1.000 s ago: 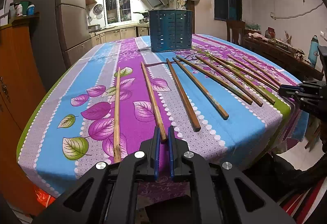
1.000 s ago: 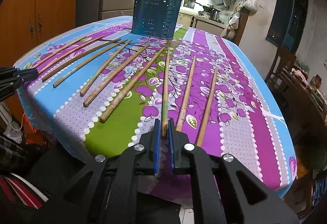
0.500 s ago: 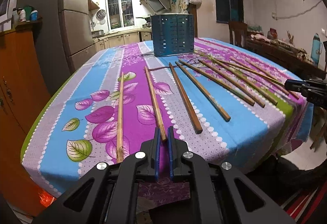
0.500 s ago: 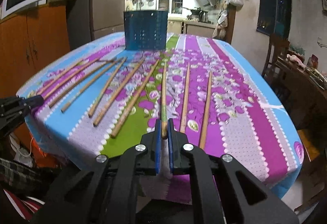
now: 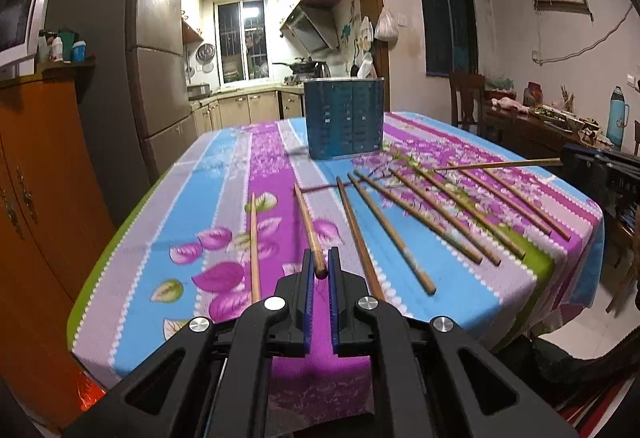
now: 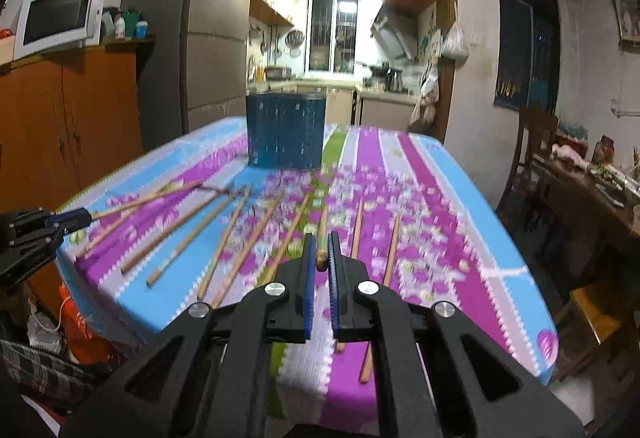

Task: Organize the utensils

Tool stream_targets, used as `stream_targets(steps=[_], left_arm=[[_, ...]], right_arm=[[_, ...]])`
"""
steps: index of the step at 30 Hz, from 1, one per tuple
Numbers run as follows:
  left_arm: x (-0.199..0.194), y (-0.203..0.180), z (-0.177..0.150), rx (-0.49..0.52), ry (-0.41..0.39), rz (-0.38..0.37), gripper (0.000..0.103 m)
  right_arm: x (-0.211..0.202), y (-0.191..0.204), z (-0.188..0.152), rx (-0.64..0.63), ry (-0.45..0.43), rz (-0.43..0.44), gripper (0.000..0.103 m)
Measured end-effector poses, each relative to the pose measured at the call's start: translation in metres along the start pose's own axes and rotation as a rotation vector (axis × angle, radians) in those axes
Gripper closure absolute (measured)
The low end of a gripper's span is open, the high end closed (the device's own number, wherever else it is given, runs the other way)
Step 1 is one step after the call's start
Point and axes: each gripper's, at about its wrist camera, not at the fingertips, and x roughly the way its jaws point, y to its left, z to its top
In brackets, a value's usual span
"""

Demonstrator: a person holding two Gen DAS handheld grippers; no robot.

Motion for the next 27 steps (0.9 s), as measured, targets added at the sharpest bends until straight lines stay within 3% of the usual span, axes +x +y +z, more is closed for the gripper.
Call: stream_targets(steps=[9,16,27], left_arm=[[-0.012,0.01,0.035,-0.028,-0.075,0.013,0.095],[-0.001,0.031,0.09,-0.029,-0.127,0.016,0.095],[0.012,0.043,0.167,0.004,-0.198,-0.039,0.095]], right_arm=[[-0.006,-0.002,0.032,-0.036,-0.106,-0.019,0.098],[0.012,-0.01,0.071,-0.06,-0.161,-0.003,0.098],[0.031,-0.027,0.133,-0.047,-0.219,0.066,0.098]])
